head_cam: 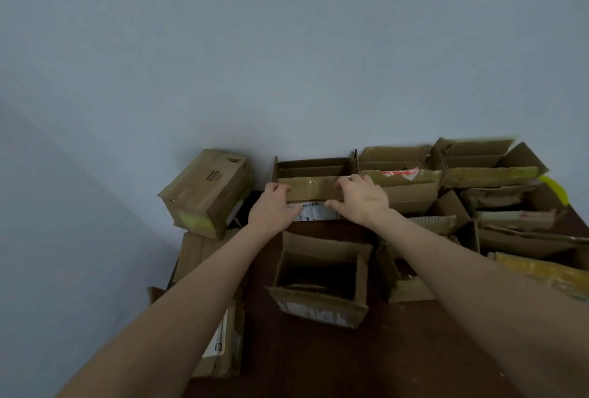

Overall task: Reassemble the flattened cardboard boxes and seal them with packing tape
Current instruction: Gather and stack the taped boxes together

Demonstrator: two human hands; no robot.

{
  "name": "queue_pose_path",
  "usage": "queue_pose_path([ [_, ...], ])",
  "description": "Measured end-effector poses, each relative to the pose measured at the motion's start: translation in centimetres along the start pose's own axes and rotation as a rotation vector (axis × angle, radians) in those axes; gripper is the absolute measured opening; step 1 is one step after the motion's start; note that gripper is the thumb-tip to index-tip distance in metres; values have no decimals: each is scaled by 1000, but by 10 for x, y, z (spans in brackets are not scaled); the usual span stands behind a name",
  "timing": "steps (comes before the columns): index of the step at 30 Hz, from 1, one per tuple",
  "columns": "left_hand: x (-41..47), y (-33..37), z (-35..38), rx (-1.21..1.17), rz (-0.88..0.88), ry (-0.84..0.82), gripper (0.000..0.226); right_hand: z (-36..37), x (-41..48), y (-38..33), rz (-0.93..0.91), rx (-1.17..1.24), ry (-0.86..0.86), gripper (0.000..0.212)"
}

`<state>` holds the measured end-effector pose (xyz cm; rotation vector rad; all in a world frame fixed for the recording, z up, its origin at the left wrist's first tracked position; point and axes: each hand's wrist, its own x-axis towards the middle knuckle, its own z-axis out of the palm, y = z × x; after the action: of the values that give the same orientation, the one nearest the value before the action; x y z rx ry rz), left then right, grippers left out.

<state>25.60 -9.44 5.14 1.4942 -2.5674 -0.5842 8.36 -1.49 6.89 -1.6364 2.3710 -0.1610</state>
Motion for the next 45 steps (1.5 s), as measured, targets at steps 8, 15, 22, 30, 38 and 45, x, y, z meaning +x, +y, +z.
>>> queue_pose_path([
  [8, -61, -5, 12, -37, -239, -338, 48, 2, -67, -13, 168, -107, -179, 78],
  [15, -73, -31, 11, -290, -314, -233, 22, 14, -87, -18, 284, 178, -384, 53],
  [22, -43, -46, -3, -459, -402, 36, 15, 4, -57, -11, 211, 172, 44, 48],
  [30, -19, -16, 29, -752, -587, -21, 33, 13, -22, -3, 202, 21, -51, 16],
  [38, -1, 9, 40, -905, -573, -42, 31, 8, -11, 15, 247, 12, -28, 16],
  [45, -4, -1, -6, -454, -302, 180, 40, -3, 8, -31, 35, 71, 111, 40],
])
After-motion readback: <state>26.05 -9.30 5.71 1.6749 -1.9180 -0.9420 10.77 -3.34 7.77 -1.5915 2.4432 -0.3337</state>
